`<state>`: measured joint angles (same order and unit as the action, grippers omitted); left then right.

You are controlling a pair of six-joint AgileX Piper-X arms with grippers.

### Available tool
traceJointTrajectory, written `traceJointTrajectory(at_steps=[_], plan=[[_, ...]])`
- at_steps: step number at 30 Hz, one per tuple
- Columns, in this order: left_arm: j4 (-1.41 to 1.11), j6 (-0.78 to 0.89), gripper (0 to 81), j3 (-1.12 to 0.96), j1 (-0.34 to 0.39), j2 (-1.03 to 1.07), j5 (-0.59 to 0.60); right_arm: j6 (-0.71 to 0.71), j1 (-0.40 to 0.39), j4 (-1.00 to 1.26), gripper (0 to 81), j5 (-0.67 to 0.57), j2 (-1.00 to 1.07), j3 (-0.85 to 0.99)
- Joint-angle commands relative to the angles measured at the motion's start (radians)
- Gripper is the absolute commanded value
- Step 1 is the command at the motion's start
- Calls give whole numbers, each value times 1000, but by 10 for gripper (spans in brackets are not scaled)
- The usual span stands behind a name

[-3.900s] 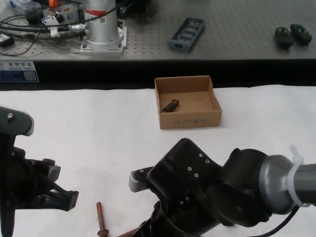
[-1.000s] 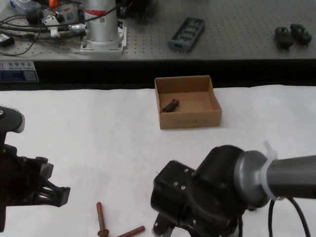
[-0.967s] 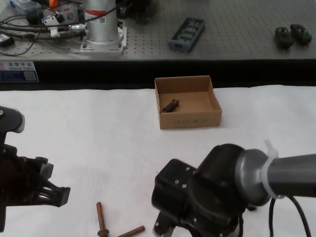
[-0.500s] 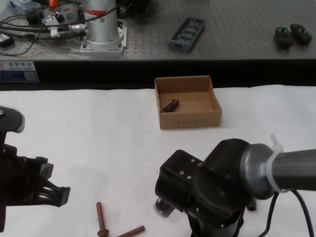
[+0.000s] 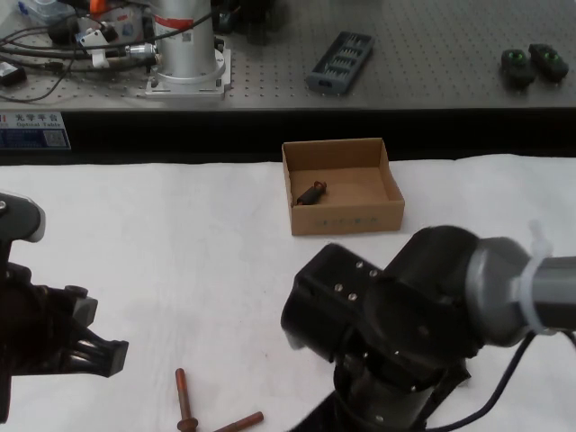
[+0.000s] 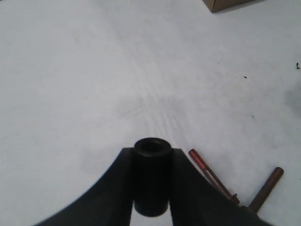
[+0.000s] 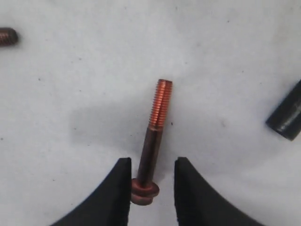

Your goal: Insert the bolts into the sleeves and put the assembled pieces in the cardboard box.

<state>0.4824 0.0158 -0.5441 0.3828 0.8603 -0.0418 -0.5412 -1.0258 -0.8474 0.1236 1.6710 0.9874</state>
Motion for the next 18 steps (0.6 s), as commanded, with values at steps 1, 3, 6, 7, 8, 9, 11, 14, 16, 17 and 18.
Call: traceJointTrajectory(at_steps=[1, 3, 6, 7, 8, 9, 11, 14, 16, 17, 18], plan=[[-17, -16, 114, -2, -3, -10, 3, -11, -1, 15, 231, -11, -21, 10], [-17, -16, 114, -2, -3, -10, 3, 19, 6, 15, 211, -6, -21, 10], [-17, -16, 114, -2, -3, -10, 3, 57, 8, 11, 178, -6, -21, 10], [-17, -16, 114, -2, -3, -10, 3, 77, 8, 8, 158, -6, -21, 10], [-17, -16, 114, -2, -3, -10, 3, 96, 8, 4, 146, -6, -21, 10], [-17, -16, 114, -2, -3, -10, 3, 109, 8, -1, 131, -6, -21, 10], [-17, -16, 114, -2, -3, -10, 3, 116, 8, -2, 111, -6, -21, 7], [-17, -16, 114, -2, -3, -10, 3, 113, 8, 0, 104, -29, -21, 7], [-17, -16, 114, -2, -3, -10, 3, 101, 6, 8, 104, -77, -21, 7], [-17, -16, 114, -2, -3, -10, 3, 90, 1, 11, 104, -95, -21, 7], [-17, -16, 114, -2, -3, -10, 3, 76, -2, 15, 104, -100, -21, 7]])
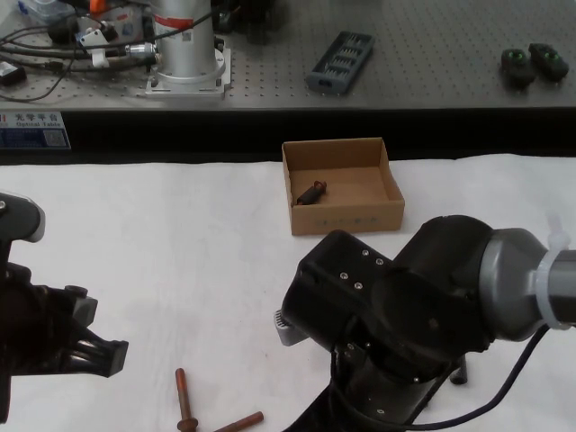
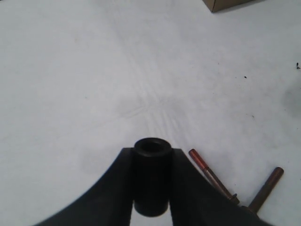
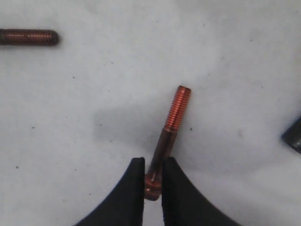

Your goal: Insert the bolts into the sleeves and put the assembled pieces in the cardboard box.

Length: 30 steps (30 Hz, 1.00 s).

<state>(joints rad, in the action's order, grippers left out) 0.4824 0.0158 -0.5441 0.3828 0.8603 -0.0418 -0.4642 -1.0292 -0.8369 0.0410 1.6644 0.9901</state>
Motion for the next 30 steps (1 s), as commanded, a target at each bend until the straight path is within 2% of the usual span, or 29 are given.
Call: traceJointTrajectory(at_steps=[1, 14, 26, 30], plan=[[-17, -16, 114, -2, -3, -10, 3, -11, -4, 9, 104, -23, -14, 5], [-17, -16, 114, -2, -3, -10, 3, -149, -9, 66, 104, -74, 20, 1], [-14, -16, 114, -2, -3, -10, 3, -141, -9, 108, 104, -80, 72, -63], [-14, -16, 114, -2, -3, -10, 3, -71, -2, 59, 104, -53, 72, -92]])
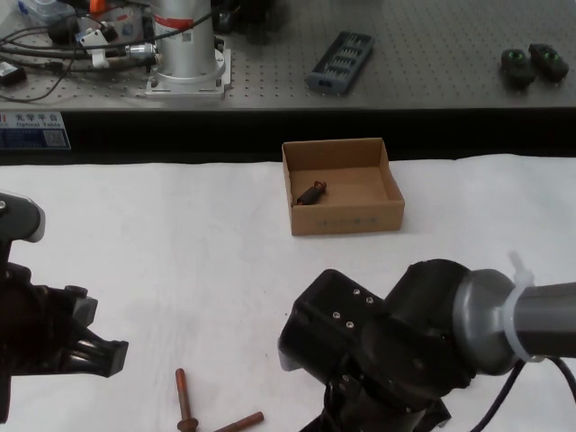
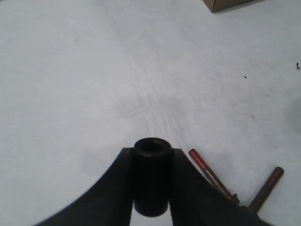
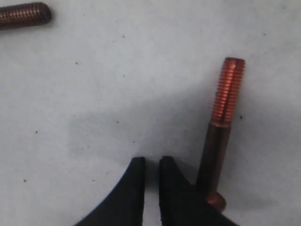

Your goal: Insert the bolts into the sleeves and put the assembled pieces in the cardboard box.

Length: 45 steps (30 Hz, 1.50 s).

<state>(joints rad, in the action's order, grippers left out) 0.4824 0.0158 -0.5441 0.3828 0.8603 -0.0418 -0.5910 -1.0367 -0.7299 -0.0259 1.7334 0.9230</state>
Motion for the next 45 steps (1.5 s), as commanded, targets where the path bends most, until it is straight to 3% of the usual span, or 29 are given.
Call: traceJointTrajectory(at_steps=[1, 5, 14, 23, 28, 33, 42, 45], plan=[[-14, -16, 114, -2, -3, -10, 3, 80, 11, -69, 104, 46, 3, -28], [-14, -16, 114, -2, -3, -10, 3, 171, 60, -122, 104, 147, 7, -32], [-14, -16, 114, -2, -3, -10, 3, 256, 228, 68, 104, 147, 5, -32], [-14, -22, 114, -2, -3, -10, 3, 328, 348, -55, 104, 212, 5, -32], [-14, -22, 114, -2, -3, -10, 3, 368, 385, -58, 104, 225, 5, -32], [-14, -22, 114, -2, -3, -10, 3, 361, 376, -65, 104, 109, 2, -32], [-14, -22, 114, -2, -3, -10, 3, 373, 376, 2, 104, 105, -29, -17], [-14, -22, 114, -2, -3, -10, 3, 437, 377, 4, 104, 99, -37, 9]])
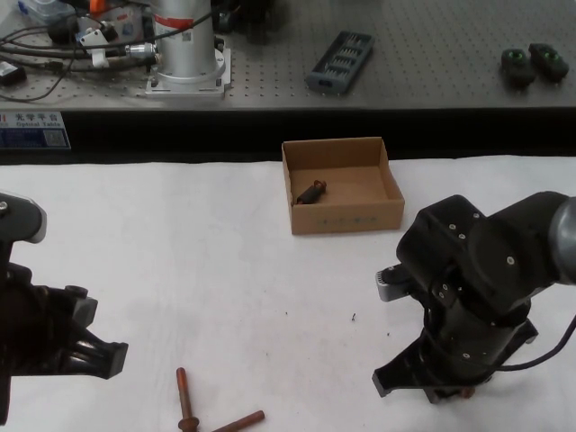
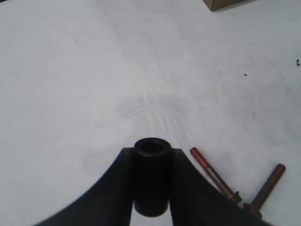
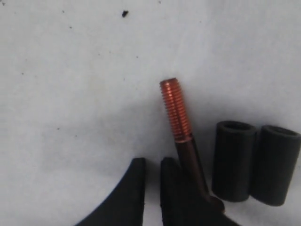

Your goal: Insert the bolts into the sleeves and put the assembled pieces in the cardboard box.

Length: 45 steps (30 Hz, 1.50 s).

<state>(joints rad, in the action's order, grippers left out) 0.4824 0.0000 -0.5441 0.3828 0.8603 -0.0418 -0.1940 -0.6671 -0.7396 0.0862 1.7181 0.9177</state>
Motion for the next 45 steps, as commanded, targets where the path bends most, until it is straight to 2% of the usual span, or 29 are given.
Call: traceJointTrajectory(at_steps=[1, 6, 10, 11, 25, 30, 39, 45], plan=[[-14, -7, 114, -2, -3, -10, 3, 48, 8, 10, 104, -22, -26, 23], [-14, -7, 114, -2, -3, -10, 3, 52, 6, 8, 103, -47, -66, 56], [-14, -7, 114, -2, -3, -10, 3, 61, 16, -8, 6, 14, -106, 56], [-14, -7, 114, -2, -3, -10, 3, 60, 21, -24, 44, 14, -113, 56], [-14, -7, 114, -2, -3, -10, 3, 69, 34, -57, 42, 16, -116, 4], [-14, -7, 114, -2, -3, -10, 3, 82, 64, -57, 43, 93, -114, 4], [-14, -7, 114, -2, -3, -10, 3, 82, 95, -82, 43, 76, -111, 4], [-14, -7, 114, -2, -3, -10, 3, 74, 95, -36, 43, 50, -110, -72]])
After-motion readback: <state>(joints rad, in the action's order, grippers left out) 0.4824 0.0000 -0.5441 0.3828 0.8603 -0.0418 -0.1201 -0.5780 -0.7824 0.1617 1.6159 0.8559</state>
